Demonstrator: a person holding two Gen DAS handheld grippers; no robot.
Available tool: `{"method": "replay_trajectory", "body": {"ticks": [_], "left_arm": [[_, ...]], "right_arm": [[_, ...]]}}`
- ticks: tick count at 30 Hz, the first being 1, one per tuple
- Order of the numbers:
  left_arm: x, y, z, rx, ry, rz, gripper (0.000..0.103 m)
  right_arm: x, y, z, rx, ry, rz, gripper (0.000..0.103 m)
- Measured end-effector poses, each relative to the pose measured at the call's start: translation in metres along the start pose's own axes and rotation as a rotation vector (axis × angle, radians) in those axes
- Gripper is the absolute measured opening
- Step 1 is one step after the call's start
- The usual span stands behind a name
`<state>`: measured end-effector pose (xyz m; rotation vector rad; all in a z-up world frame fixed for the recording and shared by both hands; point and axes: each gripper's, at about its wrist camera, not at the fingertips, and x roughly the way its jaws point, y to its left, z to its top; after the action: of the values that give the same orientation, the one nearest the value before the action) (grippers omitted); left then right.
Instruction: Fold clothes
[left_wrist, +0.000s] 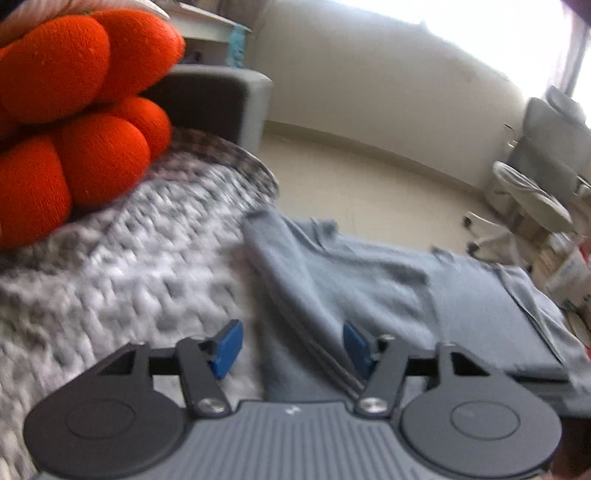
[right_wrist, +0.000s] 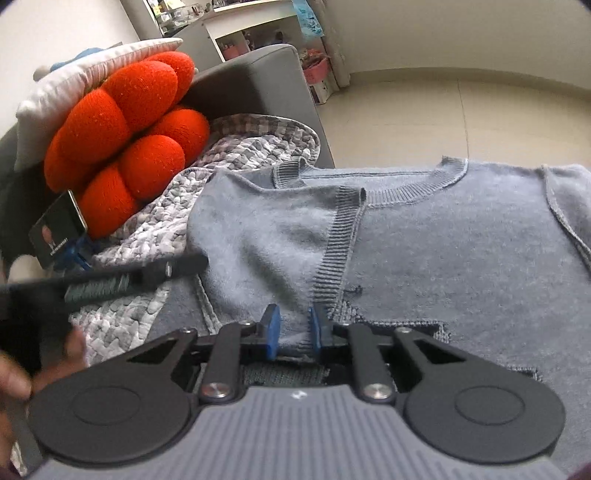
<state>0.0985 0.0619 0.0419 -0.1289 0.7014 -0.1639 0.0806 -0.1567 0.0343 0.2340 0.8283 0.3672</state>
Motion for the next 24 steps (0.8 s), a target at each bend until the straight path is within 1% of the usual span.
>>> {"method": "replay_trajectory", "body": {"ticks": [2,3,4,5,6,7,8,10,13,14,15,16,17,19,20,22,24], "left_arm": [[0.011,0.001,0.014,0.005,-0.037,0.024,0.048],[0.017,0.001,0.022,0.009,-0.059,0.04,0.04],[0.024,0.0,0.029,0.014,-0.075,0.051,0.031],[0.032,-0.002,0.034,0.017,-0.077,0.053,0.024],[0.04,-0.003,0.04,0.017,-0.07,0.05,0.011],[0.048,-0.004,0.045,0.017,-0.064,0.048,0.006],[0.054,-0.006,0.049,0.026,-0.062,0.048,0.006],[0.066,-0.014,0.053,0.078,-0.057,0.061,0.005],[0.086,-0.018,0.054,0.137,0.011,0.088,0.005],[0.088,-0.017,0.053,0.142,0.013,0.079,0.005],[0.089,-0.015,0.053,0.145,0.01,0.066,0.005],[0.085,-0.01,0.055,0.117,0.002,0.045,0.005],[0.079,-0.002,0.059,0.063,-0.01,0.018,0.005],[0.064,0.015,0.065,-0.045,-0.041,-0.04,0.005],[0.055,0.023,0.067,-0.082,-0.061,-0.052,0.005],[0.038,0.035,0.068,-0.113,-0.09,-0.041,0.006],[0.024,0.042,0.062,-0.114,-0.098,-0.045,0.009]], "right_arm": [[0.0,0.001,0.0,0.007,-0.002,-0.007,0.017],[0.0,0.002,-0.001,0.007,-0.003,-0.009,0.017],[-0.001,0.002,-0.002,0.006,-0.004,-0.011,0.017],[-0.002,0.003,-0.003,0.003,-0.005,-0.013,0.017],[-0.004,0.004,-0.005,-0.004,-0.006,-0.017,0.017],[-0.005,0.005,-0.007,-0.018,-0.008,-0.023,0.017],[-0.007,0.007,-0.009,-0.035,-0.01,-0.03,0.017],[-0.009,0.009,-0.011,-0.059,-0.014,-0.038,0.017],[-0.011,0.008,-0.012,-0.064,-0.02,-0.032,0.017],[-0.011,0.006,-0.01,-0.051,-0.023,-0.022,0.018],[-0.012,0.003,-0.008,-0.036,-0.027,-0.009,0.024],[-0.012,0.0,-0.006,-0.021,-0.034,0.0,0.027],[-0.013,-0.003,-0.004,-0.009,-0.047,-0.002,0.031],[-0.014,-0.009,0.002,-0.002,-0.073,-0.018,0.032],[-0.013,-0.012,0.005,-0.002,-0.083,-0.015,0.032],[-0.008,-0.018,0.014,-0.015,-0.1,-0.03,0.032],[0.001,-0.022,0.028,-0.028,-0.125,-0.057,0.032]]}}
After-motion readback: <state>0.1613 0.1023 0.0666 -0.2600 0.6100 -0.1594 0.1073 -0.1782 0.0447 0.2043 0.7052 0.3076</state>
